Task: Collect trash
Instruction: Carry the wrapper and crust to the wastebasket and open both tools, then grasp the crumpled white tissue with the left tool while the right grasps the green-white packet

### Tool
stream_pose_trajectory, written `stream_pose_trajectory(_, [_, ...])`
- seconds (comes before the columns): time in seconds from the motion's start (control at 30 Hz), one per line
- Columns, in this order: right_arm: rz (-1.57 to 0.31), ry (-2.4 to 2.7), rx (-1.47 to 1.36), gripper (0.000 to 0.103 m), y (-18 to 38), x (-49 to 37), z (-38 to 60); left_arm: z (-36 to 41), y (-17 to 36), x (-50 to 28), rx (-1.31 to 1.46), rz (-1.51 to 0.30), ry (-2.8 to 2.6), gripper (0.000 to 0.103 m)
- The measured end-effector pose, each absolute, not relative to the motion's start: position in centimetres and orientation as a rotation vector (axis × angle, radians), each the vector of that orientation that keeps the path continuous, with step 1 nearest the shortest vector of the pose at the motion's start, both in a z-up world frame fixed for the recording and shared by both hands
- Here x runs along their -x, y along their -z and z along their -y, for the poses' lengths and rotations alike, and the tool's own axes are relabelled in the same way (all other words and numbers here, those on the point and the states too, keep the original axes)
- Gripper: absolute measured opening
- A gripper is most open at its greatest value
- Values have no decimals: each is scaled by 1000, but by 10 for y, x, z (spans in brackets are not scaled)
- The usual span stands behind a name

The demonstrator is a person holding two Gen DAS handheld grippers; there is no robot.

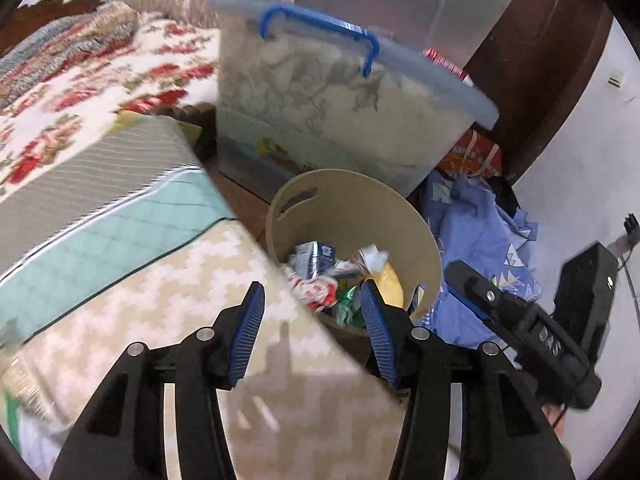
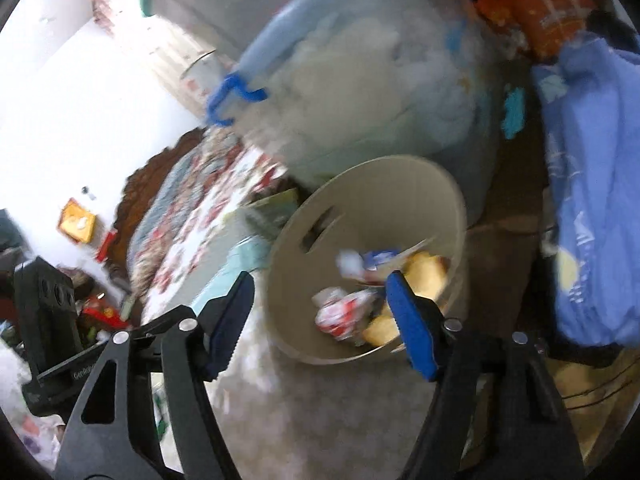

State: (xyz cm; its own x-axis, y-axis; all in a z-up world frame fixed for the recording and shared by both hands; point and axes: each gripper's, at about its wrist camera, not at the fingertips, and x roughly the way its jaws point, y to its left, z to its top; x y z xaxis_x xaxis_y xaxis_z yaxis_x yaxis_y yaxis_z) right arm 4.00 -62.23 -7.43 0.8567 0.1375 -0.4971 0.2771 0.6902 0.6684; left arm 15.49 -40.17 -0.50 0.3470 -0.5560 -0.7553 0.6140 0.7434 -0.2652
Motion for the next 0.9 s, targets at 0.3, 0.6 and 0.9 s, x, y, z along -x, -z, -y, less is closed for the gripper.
stream_pose_trajectory(0.3, [-696,-268,-742,57,63,-77,524,235,-27,-103,11,-851,649,48])
stream_pose_trajectory(0.6, [-861,-472,-540,58,73,-139,382,88,-19,-89,102,-853,334,48])
stream_pose_trajectory(0.9, [-917,-846,-299,55,64,-80,272,36,-7,-99,209,-869,295,58])
